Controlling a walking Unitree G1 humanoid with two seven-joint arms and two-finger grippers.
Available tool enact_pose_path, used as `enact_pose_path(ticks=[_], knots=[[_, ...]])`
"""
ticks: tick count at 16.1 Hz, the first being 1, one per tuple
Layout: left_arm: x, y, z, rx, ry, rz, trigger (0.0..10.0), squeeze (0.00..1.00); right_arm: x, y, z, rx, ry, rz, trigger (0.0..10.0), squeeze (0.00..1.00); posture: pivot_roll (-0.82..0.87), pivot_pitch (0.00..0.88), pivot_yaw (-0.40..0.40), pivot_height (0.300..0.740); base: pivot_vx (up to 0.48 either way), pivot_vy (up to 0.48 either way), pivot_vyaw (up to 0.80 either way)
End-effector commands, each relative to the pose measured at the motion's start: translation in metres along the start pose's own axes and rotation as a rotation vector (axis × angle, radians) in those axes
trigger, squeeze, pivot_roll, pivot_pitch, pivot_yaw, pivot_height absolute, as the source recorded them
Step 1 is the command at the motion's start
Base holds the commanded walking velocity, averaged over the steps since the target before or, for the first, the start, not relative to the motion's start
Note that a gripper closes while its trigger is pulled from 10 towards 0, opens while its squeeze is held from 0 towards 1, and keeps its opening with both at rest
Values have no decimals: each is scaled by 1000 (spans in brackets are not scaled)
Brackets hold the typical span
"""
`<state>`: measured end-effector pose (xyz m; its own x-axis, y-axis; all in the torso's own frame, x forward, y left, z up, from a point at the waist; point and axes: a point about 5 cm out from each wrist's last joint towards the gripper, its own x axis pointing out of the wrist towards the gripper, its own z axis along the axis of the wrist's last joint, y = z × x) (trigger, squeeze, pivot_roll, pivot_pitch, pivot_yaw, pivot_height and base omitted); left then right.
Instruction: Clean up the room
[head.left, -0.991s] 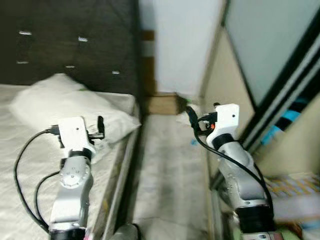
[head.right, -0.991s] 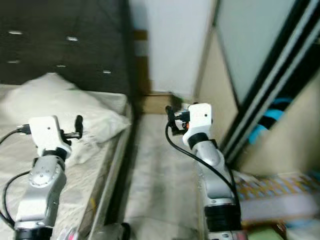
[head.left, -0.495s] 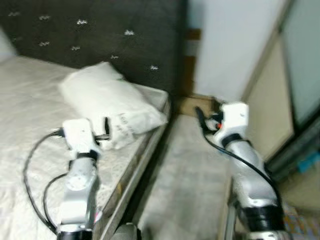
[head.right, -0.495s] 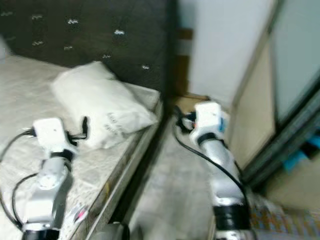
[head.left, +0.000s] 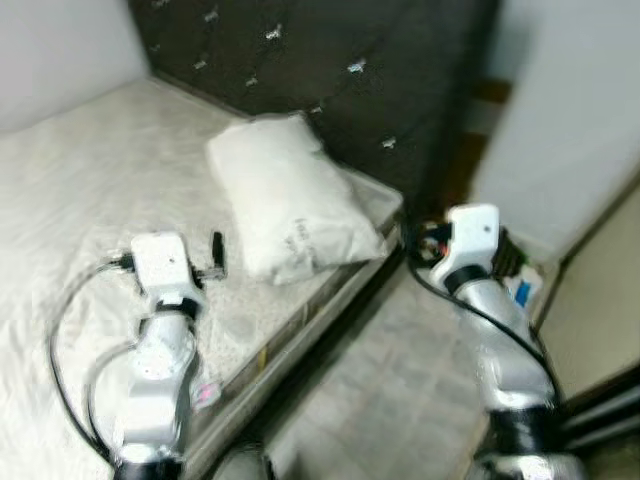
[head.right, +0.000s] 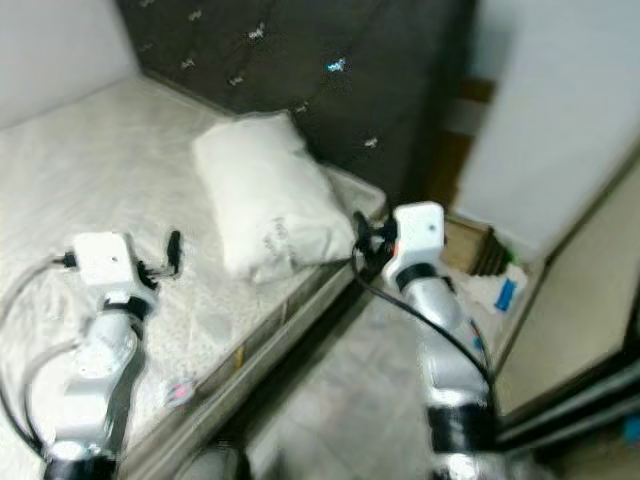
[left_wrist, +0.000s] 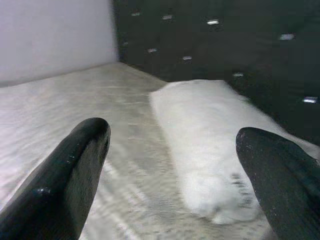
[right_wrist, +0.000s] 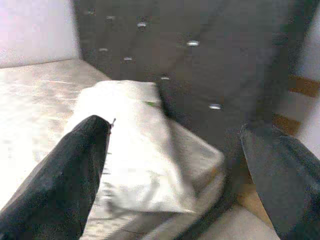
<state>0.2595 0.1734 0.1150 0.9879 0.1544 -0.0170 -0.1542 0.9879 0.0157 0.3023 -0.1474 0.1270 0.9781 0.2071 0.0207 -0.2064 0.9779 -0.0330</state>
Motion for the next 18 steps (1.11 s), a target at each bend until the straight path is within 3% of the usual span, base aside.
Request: enact_pose_path(ticks=[1,18], knots=[[0,2,3,5,-12,16,10000,0,1,2,3,-4,-13,11,10000,0,4,0,-34,740,0,0,800],[2,-1,4,-39,-20,-14,10000,0,4,4,5,-12,-27,38,10000,0,1,0,-36,740,0,0,800]])
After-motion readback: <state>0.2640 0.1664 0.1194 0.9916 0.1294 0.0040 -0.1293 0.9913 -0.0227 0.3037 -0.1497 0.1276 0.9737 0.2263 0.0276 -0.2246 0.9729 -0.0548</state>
